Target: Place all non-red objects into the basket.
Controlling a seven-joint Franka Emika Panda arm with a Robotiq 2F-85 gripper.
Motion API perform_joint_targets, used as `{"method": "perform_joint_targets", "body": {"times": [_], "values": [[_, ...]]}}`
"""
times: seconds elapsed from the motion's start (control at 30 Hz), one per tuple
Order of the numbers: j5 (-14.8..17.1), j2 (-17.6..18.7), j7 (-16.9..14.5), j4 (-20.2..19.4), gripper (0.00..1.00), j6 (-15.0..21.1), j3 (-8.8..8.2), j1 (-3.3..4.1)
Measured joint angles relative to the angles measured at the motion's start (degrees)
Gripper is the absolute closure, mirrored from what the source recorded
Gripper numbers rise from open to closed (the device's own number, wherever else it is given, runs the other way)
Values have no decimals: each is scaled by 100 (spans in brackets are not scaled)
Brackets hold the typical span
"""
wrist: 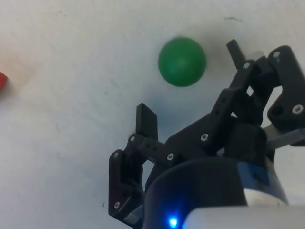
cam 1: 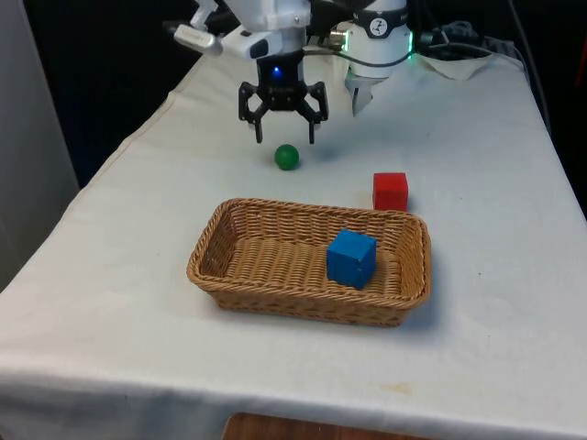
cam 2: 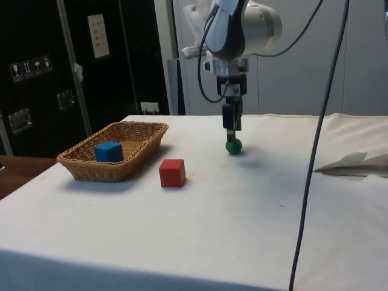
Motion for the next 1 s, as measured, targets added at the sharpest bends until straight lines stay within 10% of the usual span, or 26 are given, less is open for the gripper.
{"method": "perform_joint_targets", "body": {"times": [0.6, 0.77, 0.9, 1.0], "values": [[619, 476, -304, 74, 3, 418, 189, 0], [630, 533, -304, 74, 42, 510, 212, 0], [636, 550, -298, 69, 97, 539, 223, 0], [636, 550, -292, 69, 100, 544, 223, 0]]}}
